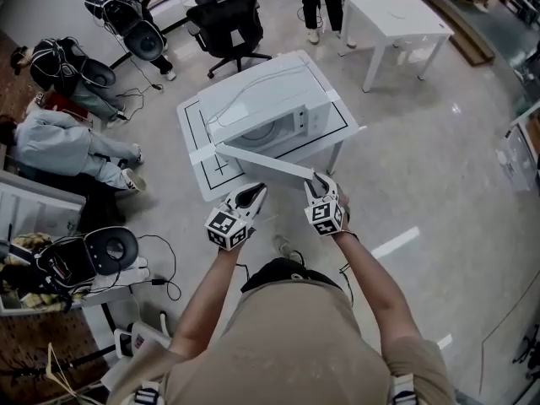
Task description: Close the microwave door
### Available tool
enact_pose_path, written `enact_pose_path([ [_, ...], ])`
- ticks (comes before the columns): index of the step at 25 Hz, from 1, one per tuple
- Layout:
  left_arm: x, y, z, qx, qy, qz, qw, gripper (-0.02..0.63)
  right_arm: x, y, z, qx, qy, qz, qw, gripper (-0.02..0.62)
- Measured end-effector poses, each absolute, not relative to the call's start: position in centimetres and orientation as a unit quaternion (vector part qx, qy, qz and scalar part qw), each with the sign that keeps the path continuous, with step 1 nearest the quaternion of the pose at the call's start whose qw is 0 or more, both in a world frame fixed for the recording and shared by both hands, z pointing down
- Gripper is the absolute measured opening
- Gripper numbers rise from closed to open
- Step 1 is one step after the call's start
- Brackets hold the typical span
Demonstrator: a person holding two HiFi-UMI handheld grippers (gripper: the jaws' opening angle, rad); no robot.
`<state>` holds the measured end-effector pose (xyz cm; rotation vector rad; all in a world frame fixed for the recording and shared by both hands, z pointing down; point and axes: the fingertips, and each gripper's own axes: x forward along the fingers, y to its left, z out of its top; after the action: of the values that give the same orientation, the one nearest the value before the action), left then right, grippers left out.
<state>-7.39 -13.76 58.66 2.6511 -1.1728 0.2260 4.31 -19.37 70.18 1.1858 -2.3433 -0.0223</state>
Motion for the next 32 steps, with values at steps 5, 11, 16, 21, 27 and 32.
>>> enact_pose_path([
  [5,-8.3,-16.3,58.6,0.906,-0.399,0.074,0.119,0.011,4.7,-22.5,70.2,0.442,-0.859,-0.012,0.260,0.115],
  [11,-9.3,-18.9,58.9,0.906,-0.401,0.066,0.114,0.011,4.9,-25.0,70.4,0.448,-0.857,-0.020,0.256,0.120],
  [16,-10.4,-20.2,59.1,0.904,-0.407,0.060,0.116,0.011,5.1,-26.9,70.3,0.450,-0.855,-0.025,0.256,0.121],
  [21,-11.4,-20.3,59.3,0.897,-0.421,0.054,0.121,0.011,5.1,-28.2,70.1,0.443,-0.856,-0.031,0.265,0.121],
  [27,-12.0,-20.3,59.3,0.890,-0.435,0.052,0.126,0.011,5.1,-30.0,70.1,0.440,-0.857,-0.035,0.266,0.121],
  [32,-12.3,-20.9,59.1,0.881,-0.453,0.052,0.128,0.011,5.1,-31.3,70.0,0.431,-0.862,-0.039,0.265,0.121],
])
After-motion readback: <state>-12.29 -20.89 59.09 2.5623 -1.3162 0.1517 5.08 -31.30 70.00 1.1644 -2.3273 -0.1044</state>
